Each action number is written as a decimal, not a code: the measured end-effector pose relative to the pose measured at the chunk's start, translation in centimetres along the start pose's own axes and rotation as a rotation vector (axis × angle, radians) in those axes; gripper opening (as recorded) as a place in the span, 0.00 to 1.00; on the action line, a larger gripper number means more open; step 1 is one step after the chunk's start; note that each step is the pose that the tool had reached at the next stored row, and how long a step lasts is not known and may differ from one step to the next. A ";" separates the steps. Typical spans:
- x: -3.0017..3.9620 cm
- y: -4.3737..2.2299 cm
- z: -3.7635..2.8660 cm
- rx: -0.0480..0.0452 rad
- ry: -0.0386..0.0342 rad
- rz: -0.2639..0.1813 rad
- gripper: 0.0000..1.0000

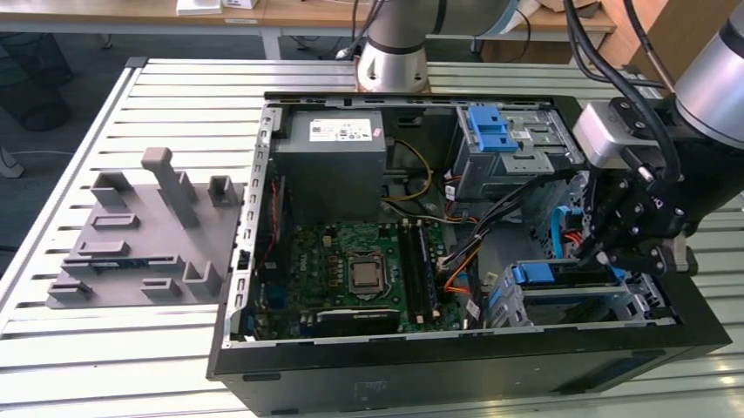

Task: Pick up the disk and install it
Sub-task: 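Insert the first disk wire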

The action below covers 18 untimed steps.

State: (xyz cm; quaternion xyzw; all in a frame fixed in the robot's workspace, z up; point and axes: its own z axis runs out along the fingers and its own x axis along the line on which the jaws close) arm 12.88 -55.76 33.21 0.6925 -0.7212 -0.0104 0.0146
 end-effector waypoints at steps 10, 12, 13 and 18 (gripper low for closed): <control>-0.01 -0.19 0.23 -0.0043 0.0000 0.000 0.17; -0.01 -0.20 0.23 -0.0044 -0.0001 0.000 0.17; -0.01 -0.19 0.21 -0.0043 -0.0001 0.000 0.24; -0.01 -0.18 -0.21 -0.0044 -0.0002 0.000 0.24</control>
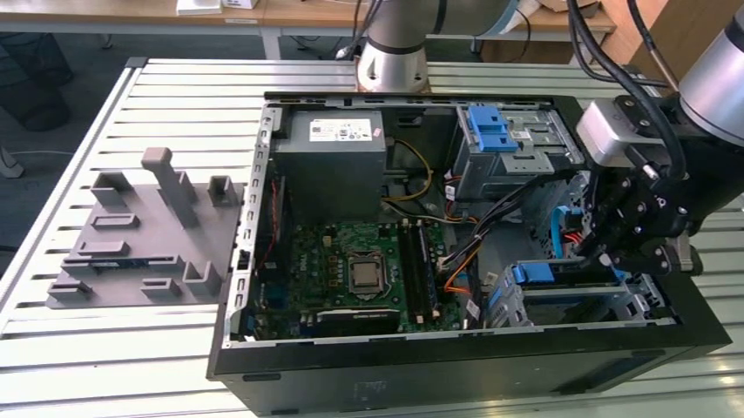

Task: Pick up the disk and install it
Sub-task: 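Insert the first disk wire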

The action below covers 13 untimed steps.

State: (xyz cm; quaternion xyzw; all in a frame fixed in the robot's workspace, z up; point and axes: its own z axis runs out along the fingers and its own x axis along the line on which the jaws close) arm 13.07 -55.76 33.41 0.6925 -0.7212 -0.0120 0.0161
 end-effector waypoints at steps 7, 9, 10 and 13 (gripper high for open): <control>0.00 0.03 -0.84 0.0000 0.0001 0.000 0.24; 0.00 0.03 -0.83 0.0000 -0.0002 0.000 0.24; 0.00 0.03 -0.84 0.0000 -0.0001 0.000 0.22; 0.00 0.03 -0.85 0.0000 0.0001 0.000 0.11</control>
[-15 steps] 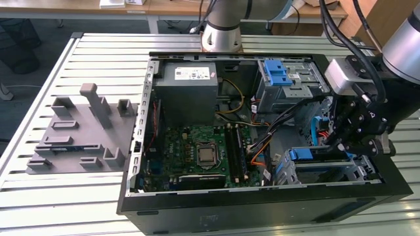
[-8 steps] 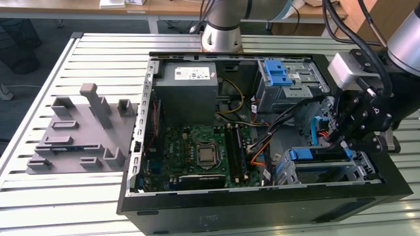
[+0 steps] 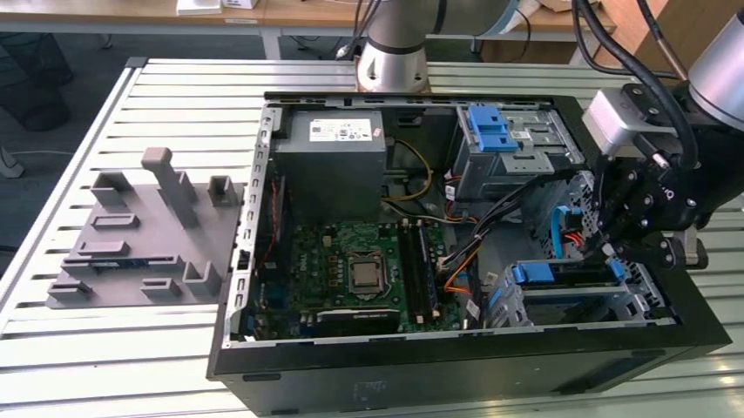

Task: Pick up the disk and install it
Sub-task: 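Insert the first disk wire, then insert the second disk wire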

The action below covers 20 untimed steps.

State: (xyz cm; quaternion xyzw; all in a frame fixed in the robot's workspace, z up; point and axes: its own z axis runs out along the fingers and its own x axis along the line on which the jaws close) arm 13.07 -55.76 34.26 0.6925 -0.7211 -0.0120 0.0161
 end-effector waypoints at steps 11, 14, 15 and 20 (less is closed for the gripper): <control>0.00 0.00 -0.01 0.0000 0.0000 0.000 0.11; 0.00 0.00 -0.02 0.0000 0.0000 0.000 0.11; 0.00 0.00 -0.02 0.0000 0.0000 0.000 0.11; 0.01 0.23 -0.01 0.0061 -0.0001 0.000 0.11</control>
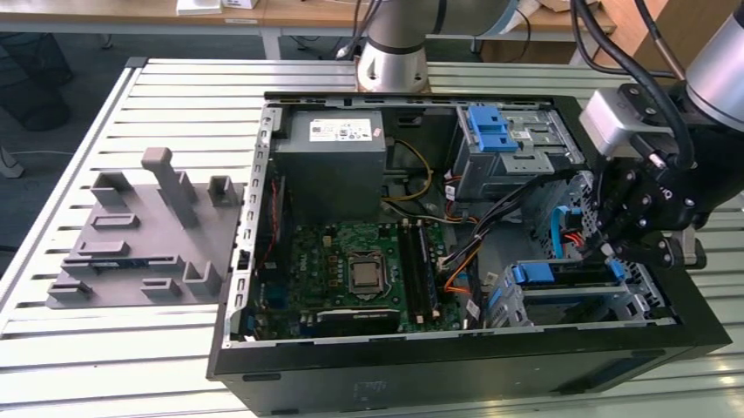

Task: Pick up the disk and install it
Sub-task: 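Insert the second disk wire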

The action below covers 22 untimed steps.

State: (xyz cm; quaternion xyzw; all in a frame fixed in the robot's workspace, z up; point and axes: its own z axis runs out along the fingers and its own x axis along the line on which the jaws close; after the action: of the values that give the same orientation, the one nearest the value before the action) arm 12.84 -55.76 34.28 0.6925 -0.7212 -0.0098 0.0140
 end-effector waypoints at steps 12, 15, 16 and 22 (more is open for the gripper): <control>0.03 0.68 -1.00 0.0284 -0.0013 0.000 0.11; 0.03 0.83 -1.11 0.0305 -0.0017 0.000 0.11; 0.04 0.97 -1.12 0.0317 -0.0015 0.000 0.11; 0.09 2.22 -1.11 0.0394 -0.0016 0.000 0.11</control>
State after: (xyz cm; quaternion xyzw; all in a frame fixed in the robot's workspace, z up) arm 10.66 -55.76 35.47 0.6926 -0.7213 0.0038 -0.0002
